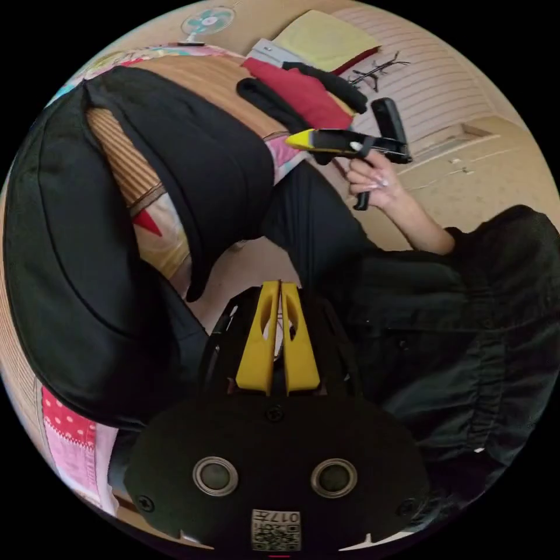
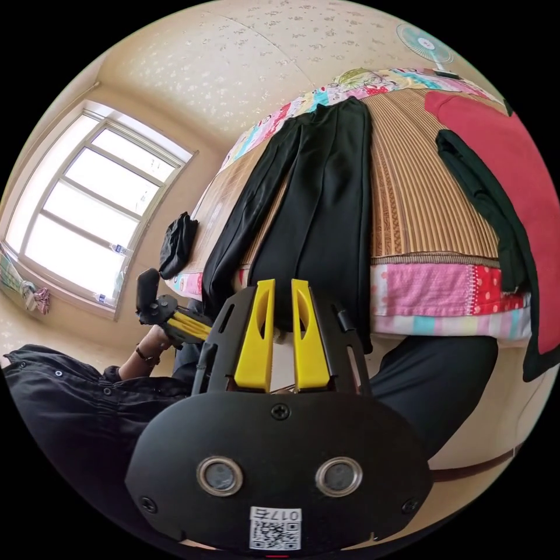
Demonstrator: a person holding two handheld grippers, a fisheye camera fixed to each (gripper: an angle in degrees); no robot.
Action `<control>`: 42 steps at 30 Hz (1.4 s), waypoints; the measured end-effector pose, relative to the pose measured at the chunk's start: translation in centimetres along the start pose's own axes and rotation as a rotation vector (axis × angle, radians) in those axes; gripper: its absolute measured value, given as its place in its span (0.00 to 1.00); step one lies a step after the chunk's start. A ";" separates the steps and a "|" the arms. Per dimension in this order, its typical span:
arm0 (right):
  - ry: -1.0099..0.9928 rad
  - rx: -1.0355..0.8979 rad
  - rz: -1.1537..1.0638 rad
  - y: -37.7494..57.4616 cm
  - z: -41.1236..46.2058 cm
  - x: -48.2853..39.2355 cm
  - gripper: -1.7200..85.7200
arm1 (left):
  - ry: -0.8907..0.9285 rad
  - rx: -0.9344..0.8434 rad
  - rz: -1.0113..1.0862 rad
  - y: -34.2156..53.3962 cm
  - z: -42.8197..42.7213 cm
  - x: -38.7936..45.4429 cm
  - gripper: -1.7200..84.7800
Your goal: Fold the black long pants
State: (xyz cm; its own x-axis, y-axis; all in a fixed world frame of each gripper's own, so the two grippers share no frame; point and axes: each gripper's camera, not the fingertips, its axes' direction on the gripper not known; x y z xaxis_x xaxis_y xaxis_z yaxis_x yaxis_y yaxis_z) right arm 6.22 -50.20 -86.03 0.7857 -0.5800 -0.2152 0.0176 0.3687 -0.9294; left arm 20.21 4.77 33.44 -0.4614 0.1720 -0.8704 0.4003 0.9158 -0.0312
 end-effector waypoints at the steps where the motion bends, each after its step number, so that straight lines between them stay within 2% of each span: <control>1: -0.003 0.001 0.005 0.2 -0.3 0.3 0.05 | 0.101 0.079 0.129 1.0 -1.5 2.3 0.01; 3: -0.025 0.008 0.012 0.5 -1.2 1.1 0.05 | 0.200 0.145 0.242 2.2 -3.1 4.9 0.01; 4: -0.031 0.008 0.011 0.5 -1.3 1.1 0.05 | 0.152 0.162 0.230 2.7 -3.7 5.7 0.02; 6: -0.045 0.002 0.008 0.4 -1.1 0.7 0.05 | -0.071 0.149 0.086 3.5 -3.8 5.3 0.03; 8: -0.062 -0.006 0.001 0.1 -0.7 -0.1 0.05 | -0.422 0.085 -0.167 4.6 -2.8 2.9 0.15; 10: -0.094 -0.016 -0.007 -0.1 -0.2 -1.0 0.05 | -0.507 0.000 -0.244 4.8 -1.2 1.1 0.22; 12: -0.142 -0.036 -0.028 -0.3 0.3 -2.3 0.05 | -0.456 -0.077 -0.235 4.6 1.0 0.0 0.21; 14: -0.158 -0.054 -0.042 -0.2 0.5 -3.1 0.05 | -0.416 -0.126 -0.311 4.6 4.2 -2.0 0.15; 18: -0.151 -0.076 -0.038 0.4 -0.3 -3.4 0.05 | -0.515 -0.206 -0.429 5.5 7.8 -5.1 0.05; 21: -0.153 -0.056 -0.003 1.2 -2.1 -2.3 0.05 | -0.369 -0.217 -0.423 6.3 8.7 -6.5 0.01; 23: -0.141 -0.046 0.020 1.6 -3.2 -1.4 0.05 | -0.078 -0.076 -0.225 6.8 7.7 -4.3 0.01; 24: -0.122 -0.039 0.036 1.9 -4.0 -0.8 0.05 | 0.001 -0.039 -0.154 6.9 7.3 -3.3 0.01; 26: -0.098 -0.027 0.057 2.2 -5.2 0.0 0.04 | 0.299 0.063 0.141 7.7 5.8 1.1 0.01; 27: -0.090 -0.017 0.071 2.4 -5.9 0.5 0.04 | 0.314 0.076 0.175 8.0 5.6 1.9 0.01; 28: -0.089 -0.010 0.077 2.4 -6.3 0.7 0.04 | 0.266 0.075 0.179 8.4 5.3 2.8 0.01; 30: -0.096 0.019 0.093 2.6 -7.4 1.2 0.04 | 0.074 0.033 0.029 8.9 5.5 1.9 0.02; 32: -0.104 0.027 0.096 2.6 -7.7 1.2 0.04 | -0.220 0.008 -0.205 10.0 5.7 -0.7 0.10; 35: -0.122 0.006 0.091 2.3 -7.2 0.5 0.04 | -0.438 -0.008 -0.385 10.1 6.0 -2.7 0.21; 39: -0.117 -0.035 0.045 1.8 -6.2 -1.7 0.04 | -0.519 -0.097 -0.442 8.3 9.1 -3.9 0.21; 42: -0.130 -0.040 0.046 1.9 -5.9 -2.4 0.04 | -0.552 -0.170 -0.521 7.2 12.5 -5.8 0.18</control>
State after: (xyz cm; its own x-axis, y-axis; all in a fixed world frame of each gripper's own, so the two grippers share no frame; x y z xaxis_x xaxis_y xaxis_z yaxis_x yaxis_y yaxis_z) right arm 0.67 -52.40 -89.00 0.8585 -0.4632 -0.2199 -0.0434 0.3618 -0.9313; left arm 35.71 5.82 32.12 -0.0780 -0.4606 -0.8842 0.0927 0.8797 -0.4664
